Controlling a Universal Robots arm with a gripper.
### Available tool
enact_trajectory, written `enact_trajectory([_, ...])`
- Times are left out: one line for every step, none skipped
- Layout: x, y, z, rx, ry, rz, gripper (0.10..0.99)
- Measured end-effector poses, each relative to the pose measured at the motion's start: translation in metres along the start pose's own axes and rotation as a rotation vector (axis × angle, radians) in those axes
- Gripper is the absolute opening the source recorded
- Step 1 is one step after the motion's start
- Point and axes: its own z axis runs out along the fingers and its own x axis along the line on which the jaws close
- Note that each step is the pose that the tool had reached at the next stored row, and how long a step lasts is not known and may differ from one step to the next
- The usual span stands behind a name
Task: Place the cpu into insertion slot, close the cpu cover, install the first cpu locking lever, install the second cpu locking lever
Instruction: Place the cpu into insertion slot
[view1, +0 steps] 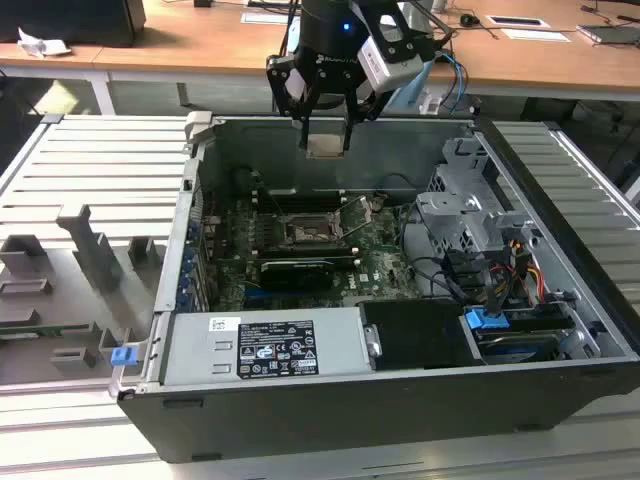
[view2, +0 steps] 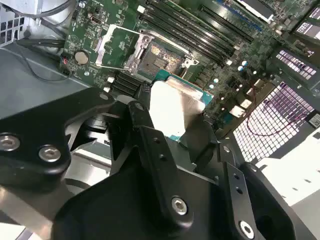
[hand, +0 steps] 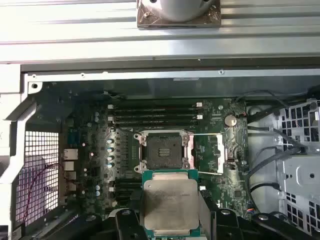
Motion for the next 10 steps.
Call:
enact_trajectory([-0.0001,0.0,0.0,0.0,-0.0006,0.007,0.525])
enact_trajectory([0.0,0.0,0.0,-0.001,-0.0031,0.035,0.525])
enact_trajectory([0.0,0.0,0.0001,-0.001,-0.0053,0.06,0.525])
enact_trajectory([0.0,-0.0001,0.0007,-0.001,-0.0067,0.076,0.525])
enact_trajectory([0.0,-0.0001,0.0015,-0.001,-0.0069,0.079,0.525])
enact_trajectory([-0.0001,-0.0002,0.0024,-0.001,-0.0069,0.08,0.525])
enact_trajectory([-0.0001,-0.0003,0.0029,-0.001,-0.0069,0.08,0.525])
enact_trajectory([-0.0001,-0.0003,0.0033,-0.001,-0.0068,0.08,0.525])
enact_trajectory([-0.0001,-0.0003,0.0036,-0.001,-0.0068,0.08,0.525])
enact_trajectory([-0.0001,-0.0003,0.0037,-0.001,-0.0068,0.08,0.525])
